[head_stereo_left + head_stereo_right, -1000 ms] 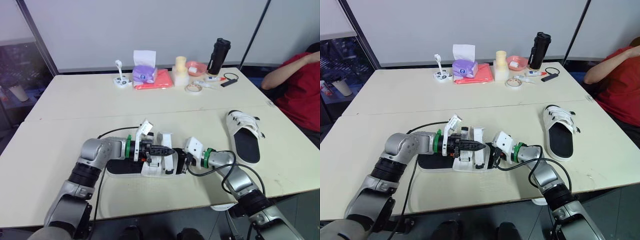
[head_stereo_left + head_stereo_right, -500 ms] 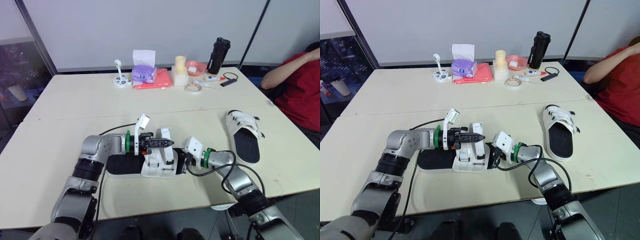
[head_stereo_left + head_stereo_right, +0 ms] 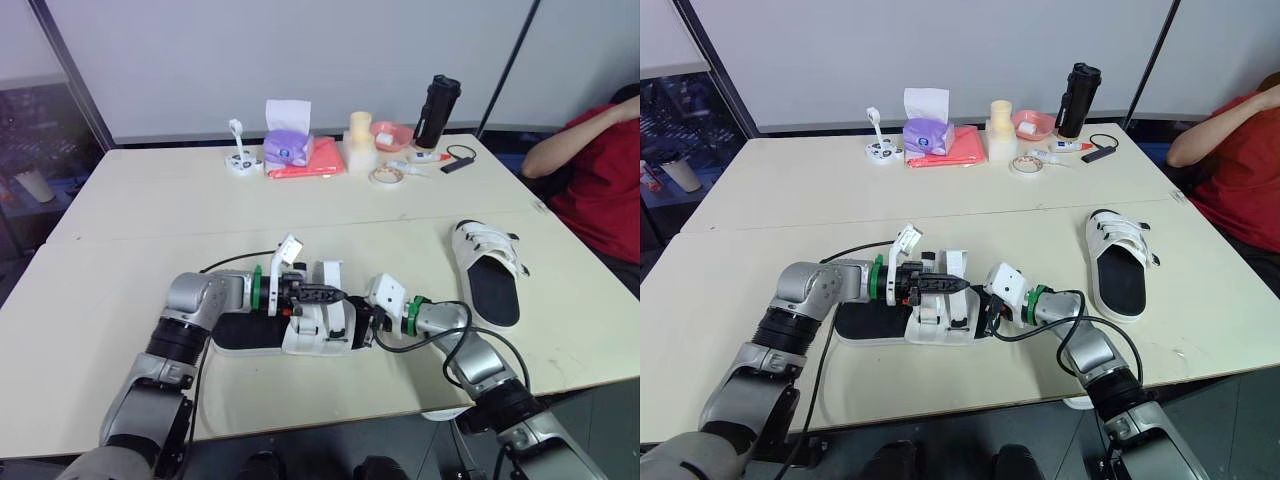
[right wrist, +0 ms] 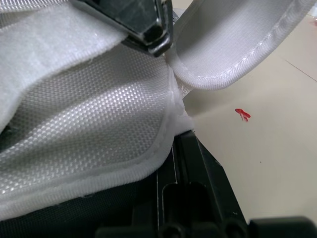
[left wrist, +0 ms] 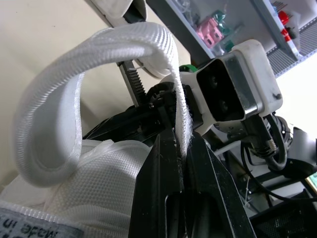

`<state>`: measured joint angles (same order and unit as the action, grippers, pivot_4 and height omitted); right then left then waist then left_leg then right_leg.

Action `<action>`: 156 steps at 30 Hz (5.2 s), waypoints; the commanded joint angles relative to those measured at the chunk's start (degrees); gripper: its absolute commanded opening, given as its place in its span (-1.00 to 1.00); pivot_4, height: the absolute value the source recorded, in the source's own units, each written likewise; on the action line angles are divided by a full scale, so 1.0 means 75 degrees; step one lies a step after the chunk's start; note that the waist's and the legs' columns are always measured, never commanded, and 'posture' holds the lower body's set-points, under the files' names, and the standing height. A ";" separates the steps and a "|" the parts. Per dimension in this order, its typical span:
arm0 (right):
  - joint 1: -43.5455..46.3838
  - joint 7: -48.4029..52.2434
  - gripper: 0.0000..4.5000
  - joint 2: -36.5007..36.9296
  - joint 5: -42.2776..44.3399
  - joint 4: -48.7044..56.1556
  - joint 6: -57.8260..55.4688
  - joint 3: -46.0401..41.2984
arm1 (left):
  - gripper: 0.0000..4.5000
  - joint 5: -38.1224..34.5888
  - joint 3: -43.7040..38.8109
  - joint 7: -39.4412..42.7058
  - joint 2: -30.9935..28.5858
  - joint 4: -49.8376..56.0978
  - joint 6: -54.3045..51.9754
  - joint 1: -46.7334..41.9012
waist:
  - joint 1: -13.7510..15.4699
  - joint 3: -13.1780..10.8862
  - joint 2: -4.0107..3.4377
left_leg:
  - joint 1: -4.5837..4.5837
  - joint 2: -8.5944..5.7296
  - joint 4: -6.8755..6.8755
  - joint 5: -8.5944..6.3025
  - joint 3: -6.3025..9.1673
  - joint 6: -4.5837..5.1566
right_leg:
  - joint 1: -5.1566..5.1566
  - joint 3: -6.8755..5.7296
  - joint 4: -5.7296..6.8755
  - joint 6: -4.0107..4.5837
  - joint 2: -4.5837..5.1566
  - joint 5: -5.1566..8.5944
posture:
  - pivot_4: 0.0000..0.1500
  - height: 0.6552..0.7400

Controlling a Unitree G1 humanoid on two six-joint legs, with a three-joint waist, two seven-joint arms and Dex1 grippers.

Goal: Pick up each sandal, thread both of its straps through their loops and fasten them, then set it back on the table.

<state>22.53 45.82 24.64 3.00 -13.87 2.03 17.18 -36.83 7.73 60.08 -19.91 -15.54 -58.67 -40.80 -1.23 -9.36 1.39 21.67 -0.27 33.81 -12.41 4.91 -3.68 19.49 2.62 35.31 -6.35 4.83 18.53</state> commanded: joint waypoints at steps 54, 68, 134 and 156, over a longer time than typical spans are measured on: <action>-0.0443 -0.0245 -1.00 -0.0035 -0.0724 -0.1168 -0.0628 0.0345 | -0.98 0.1699 0.1417 0.1843 -0.0877 0.1494 0.2771 -0.0181 | 0.0002 0.0011 -0.0005 | 0.0093 0.0008 -0.0003 0.0002 -0.0004 0.0001 | 0.0131 -0.0031 -0.0002 0.0024 0.0010 -0.0064 | 1.00 1.00; -0.0455 -0.0259 -1.00 -0.0063 -0.0718 -0.1167 -0.0647 0.0348 | -0.98 0.2359 0.1513 0.2403 -0.1058 0.0749 0.3779 -0.0501 | -0.0002 0.0010 -0.0007 | 0.0096 0.0011 -0.0006 0.0002 -0.0004 0.0003 | 0.0140 -0.0030 -0.0002 0.0026 0.0012 -0.0064 | 1.00 1.00; -0.0322 -0.0356 -1.00 -0.0206 -0.0795 -0.1557 -0.0445 0.0440 | -0.98 0.0513 0.0350 -0.0057 -0.0762 0.3210 0.0984 0.1233 | -0.0043 0.0009 -0.0005 | 0.0079 0.0020 -0.0003 0.0005 -0.0002 0.0006 | 0.0132 -0.0038 0.0009 0.0033 -0.0029 -0.0072 | 1.00 1.00; -0.0416 -0.0421 -1.00 -0.0186 -0.0835 -0.1540 -0.0426 0.0457 | -0.98 -0.0240 0.0015 -0.0058 -0.0461 0.2187 0.0171 0.0931 | -0.0118 0.0011 -0.0007 | 0.0080 0.0010 -0.0003 0.0014 0.0000 0.0020 | 0.0128 -0.0043 0.0007 0.0033 -0.0038 -0.0073 | 1.00 1.00</action>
<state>23.16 44.21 22.27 2.72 -15.46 3.60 17.54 -38.04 8.75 59.41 -23.09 0.54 -57.93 -33.47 -2.12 -9.28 1.33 22.27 -0.19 33.78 -12.30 4.91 -3.53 20.45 2.30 35.36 -6.10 4.56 17.99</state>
